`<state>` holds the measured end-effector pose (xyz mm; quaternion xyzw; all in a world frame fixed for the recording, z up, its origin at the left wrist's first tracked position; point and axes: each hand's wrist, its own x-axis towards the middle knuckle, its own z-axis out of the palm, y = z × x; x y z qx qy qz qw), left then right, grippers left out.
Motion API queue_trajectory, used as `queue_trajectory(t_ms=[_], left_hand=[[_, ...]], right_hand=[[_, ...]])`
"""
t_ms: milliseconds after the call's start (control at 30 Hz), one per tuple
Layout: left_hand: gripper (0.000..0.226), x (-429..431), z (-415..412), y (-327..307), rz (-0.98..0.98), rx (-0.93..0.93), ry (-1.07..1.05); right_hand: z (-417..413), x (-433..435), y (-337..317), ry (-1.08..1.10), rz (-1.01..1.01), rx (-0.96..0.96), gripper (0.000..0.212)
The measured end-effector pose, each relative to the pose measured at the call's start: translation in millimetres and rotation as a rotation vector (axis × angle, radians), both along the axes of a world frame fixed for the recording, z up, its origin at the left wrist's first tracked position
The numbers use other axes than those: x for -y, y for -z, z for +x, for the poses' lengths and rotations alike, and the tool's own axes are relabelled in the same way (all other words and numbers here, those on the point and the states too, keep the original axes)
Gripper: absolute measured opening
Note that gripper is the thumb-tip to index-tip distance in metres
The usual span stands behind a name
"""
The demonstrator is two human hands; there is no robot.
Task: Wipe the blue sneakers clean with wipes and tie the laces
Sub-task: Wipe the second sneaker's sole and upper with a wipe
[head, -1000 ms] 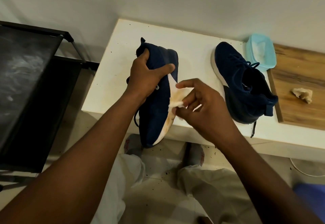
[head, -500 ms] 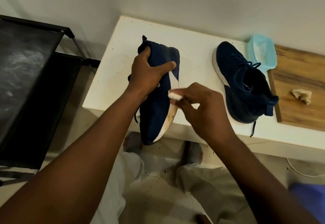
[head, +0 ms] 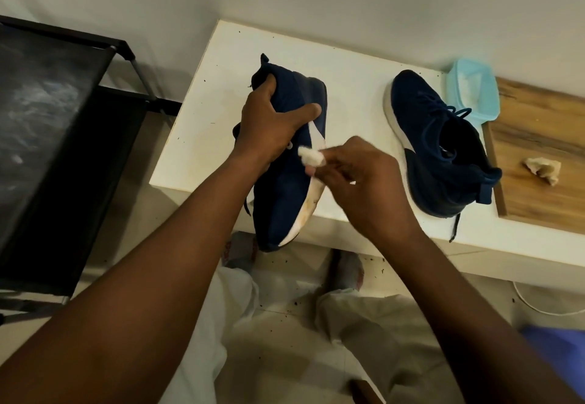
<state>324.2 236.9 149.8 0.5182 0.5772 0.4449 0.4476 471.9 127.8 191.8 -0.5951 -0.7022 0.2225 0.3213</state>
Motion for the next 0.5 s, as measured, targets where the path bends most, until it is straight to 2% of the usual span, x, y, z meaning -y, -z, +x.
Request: queue_trajectory(t_ms=[100,167,267,333,400,433,500], left_hand=[[0.066,-1,-3,-1,-0.023,0.024,-0.004],[0.065,-2,-4,-1,-0.027,0.026,-0.001],[0.068,-3,-3,0,-0.026,0.015,-0.002],[0.071,-3,-2,0,-0.018,-0.009,-0.002],[0.077,-2,0,-1,-0.002,-0.042,-0.001],[0.078,-2,2,-1,0.002,-0.045,0.002],[0.075,-1,2,-2,-0.007,-0.023,0.003]], right_hand=[[1,33,-1,-0.255,-0.049,0.025,0.018],[-3,43,4,-0.330,-0.045,0.039,0.020],[-8,30,8,-0.255,0.057,0.045,0.017],[-9,10,10,-0.092,0.141,0.028,0.013],[-7,-3,10,0.058,0.136,-0.038,0.011],[-6,0,10,0.069,0.115,-0.065,0.010],[-5,23,11,-0.043,0.062,-0.066,0.011]])
